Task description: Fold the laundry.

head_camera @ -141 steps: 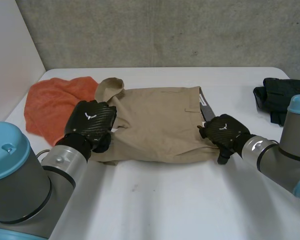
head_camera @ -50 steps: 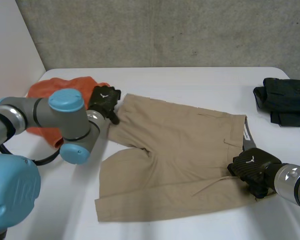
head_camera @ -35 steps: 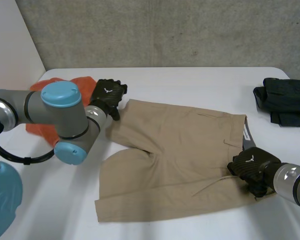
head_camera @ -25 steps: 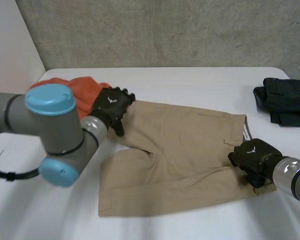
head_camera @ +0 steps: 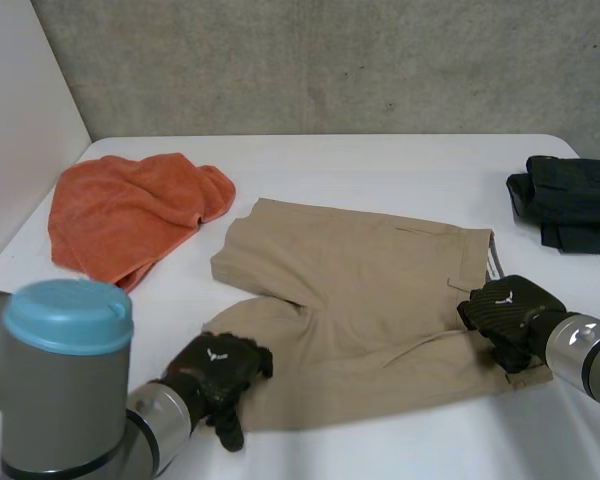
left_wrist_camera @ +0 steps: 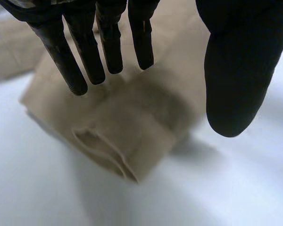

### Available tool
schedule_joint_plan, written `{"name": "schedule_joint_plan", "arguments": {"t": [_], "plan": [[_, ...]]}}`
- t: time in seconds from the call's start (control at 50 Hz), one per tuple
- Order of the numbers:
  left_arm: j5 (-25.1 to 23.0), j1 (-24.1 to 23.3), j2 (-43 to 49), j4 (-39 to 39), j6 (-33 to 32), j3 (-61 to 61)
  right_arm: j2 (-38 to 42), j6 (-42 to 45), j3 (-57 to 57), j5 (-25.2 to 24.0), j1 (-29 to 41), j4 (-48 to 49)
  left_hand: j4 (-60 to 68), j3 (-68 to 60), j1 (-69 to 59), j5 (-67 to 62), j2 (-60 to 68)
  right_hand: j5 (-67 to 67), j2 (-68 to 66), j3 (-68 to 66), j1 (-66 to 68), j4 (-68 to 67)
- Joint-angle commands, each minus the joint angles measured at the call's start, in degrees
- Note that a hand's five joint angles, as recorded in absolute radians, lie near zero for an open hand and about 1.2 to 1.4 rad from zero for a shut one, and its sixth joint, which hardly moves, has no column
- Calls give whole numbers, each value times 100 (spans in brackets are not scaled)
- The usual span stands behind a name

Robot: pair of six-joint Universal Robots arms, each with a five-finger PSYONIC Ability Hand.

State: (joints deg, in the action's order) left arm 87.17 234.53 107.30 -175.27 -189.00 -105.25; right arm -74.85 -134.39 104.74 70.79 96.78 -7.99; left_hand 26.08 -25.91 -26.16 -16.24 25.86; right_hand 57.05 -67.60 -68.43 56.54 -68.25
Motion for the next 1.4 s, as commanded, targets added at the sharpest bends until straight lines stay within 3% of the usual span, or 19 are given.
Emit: {"name": "schedule_joint_plan", "arguments": {"t": [0.02, 0.06, 0.12, 0.34, 0.64, 0.74, 0.82, 0.94, 1.04, 1.24, 1.3, 1.4], "plan": [[449, -56, 520, -226, -67, 83, -21, 1, 38, 5, -1, -1, 1840, -1856, -1831, -1823, 1861, 1295, -1240, -1157, 2346, -1175], [607, -91, 450, -514, -59, 101, -30, 1, 47, 5, -1, -1, 4219, -4235, -4210, -4202, 4240, 1295, -1240, -1157, 2346, -1175], [740, -179, 258, -858, -67, 110, -47, 1, 55, 14, -1, -1, 5389, -5405, -5381, -5373, 5410, 1295, -1240, -1157, 2346, -1175], [758, -416, -1219, -974, -85, 66, -495, 10, 55, 41, -45, -141, 5392, -5409, -5384, -5376, 5414, 1295, -1240, -1157, 2346, -1175], [758, -452, -1730, -175, -410, -347, -1673, 176, 117, -100, -63, -1266, 5392, -5409, -5384, -5376, 5414, 1295, -1240, -1157, 2346, -1175], [740, -609, -1661, 676, -1094, -453, -1770, 1141, 406, -100, -98, -2091, 5392, -5409, -5384, -5376, 5414, 1295, -1240, -1157, 2346, -1175], [740, -654, -1572, 697, -1280, -339, -1726, 1916, 460, -117, -449, -2462, 5392, -5409, -5384, -5376, 5414, 1295, -1240, -1157, 2346, -1175], [714, -461, -967, -611, -1350, 206, -998, 1373, -49, -249, -458, -1532, 5210, -5226, -5201, -5193, 5231, 1295, -1240, -1157, 2346, -1175], [714, -215, 190, -1964, -1394, 1117, -110, 416, -821, -92, -327, -636, 5159, -5175, -5150, -5142, 5180, 1295, -1240, -1157, 2346, -1175], [670, -30, 2618, -2775, -2228, 3544, 1384, -8, -2255, 866, 464, 824, 5092, -5108, -5083, -5075, 5113, 1295, -1240, -1157, 2346, -1175], [574, 93, 3313, -3126, -2572, 4371, 1876, 1, -2747, 1191, 596, 1255, 5142, -5158, -5134, -5126, 5163, 1295, -1240, -1157, 2346, -1175], [152, 216, 4087, -3549, -2686, 5347, 2615, -8, -3424, 1333, 649, 1905, 5142, -5158, -5134, -5126, 5163, 1295, -1240, -1157, 2346, -1175]]}}
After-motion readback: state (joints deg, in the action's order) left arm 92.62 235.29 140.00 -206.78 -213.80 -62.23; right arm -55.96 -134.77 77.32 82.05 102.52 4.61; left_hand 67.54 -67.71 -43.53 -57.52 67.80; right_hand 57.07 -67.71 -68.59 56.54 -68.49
